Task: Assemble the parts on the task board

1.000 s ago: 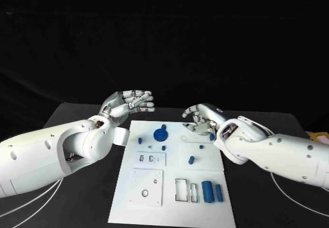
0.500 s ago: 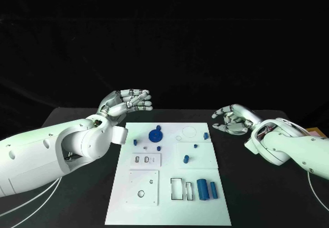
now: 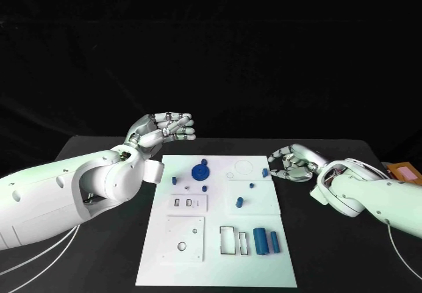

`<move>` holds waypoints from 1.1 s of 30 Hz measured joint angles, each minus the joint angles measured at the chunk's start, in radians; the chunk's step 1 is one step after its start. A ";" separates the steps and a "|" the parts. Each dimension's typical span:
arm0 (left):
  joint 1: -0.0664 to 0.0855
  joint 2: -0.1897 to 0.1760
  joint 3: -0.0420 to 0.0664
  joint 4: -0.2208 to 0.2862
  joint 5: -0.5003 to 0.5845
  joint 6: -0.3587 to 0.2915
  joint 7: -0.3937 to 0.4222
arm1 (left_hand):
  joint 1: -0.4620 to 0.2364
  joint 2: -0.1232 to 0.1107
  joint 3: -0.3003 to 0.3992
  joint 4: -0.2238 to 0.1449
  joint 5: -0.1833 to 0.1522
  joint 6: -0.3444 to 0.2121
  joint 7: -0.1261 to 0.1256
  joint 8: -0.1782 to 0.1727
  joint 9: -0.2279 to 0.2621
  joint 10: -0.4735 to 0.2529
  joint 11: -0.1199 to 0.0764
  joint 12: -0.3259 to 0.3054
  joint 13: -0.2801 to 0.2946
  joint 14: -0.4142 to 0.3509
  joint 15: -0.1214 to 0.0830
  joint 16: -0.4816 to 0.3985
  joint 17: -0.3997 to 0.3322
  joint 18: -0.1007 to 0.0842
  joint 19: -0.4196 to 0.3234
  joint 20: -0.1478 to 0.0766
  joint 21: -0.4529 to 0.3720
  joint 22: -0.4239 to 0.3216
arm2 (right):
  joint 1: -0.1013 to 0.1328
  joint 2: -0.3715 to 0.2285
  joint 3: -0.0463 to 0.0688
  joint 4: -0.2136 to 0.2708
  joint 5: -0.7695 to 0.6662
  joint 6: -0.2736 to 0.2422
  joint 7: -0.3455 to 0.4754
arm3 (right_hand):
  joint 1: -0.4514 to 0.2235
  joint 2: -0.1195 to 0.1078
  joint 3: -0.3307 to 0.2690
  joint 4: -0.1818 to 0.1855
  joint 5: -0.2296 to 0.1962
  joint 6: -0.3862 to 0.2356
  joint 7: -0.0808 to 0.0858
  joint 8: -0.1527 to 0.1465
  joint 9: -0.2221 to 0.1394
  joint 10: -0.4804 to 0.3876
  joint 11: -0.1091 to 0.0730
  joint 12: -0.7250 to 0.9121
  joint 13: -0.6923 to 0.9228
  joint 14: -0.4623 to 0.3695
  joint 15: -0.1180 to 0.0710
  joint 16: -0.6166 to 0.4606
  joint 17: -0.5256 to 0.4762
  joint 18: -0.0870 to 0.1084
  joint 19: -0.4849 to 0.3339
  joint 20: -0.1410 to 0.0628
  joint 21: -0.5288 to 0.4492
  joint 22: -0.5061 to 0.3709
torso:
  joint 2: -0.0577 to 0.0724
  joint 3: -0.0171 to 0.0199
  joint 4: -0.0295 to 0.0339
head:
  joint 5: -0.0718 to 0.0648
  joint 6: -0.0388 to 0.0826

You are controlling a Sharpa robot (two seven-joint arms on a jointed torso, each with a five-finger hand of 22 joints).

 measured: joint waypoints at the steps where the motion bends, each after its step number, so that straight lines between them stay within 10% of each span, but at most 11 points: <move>1: 0.000 0.000 0.000 0.000 0.000 0.000 0.000 | 0.000 0.000 0.000 0.000 0.000 0.000 0.000 0.000 0.000 0.000 0.000 0.000 0.000 0.000 0.000 0.000 0.000 0.000 0.000 0.000 0.000 0.000 | -0.002 0.005 0.000 -0.006 -0.001 0.003 0.000 | 0.000 0.000 0.000 0.000 0.000 0.000 0.000 0.000 0.000 0.000 0.000 0.000 0.000 0.000 0.000 0.000 0.000 0.000 0.000 0.000 0.000 0.000 | 0.000 -0.0001 0.0000 | 0.001 -0.001; 33: 0.000 -0.004 0.000 0.001 0.000 0.001 0.000 | 0.000 0.000 0.003 -0.003 0.000 0.000 0.000 0.000 0.000 0.000 0.000 0.000 0.000 0.000 0.000 0.000 0.003 0.000 -0.004 -0.004 0.000 0.001 | -0.021 0.073 -0.002 -0.068 -0.023 0.042 -0.011 | 0.009 0.025 0.012 -0.005 0.004 0.068 -0.015 0.021 0.017 0.009 -0.009 0.013 0.019 0.000 0.000 0.000 0.000 0.000 0.000 0.000 0.000 0.000 | 0.000 -0.0001 -0.0014 | 0.026 -0.025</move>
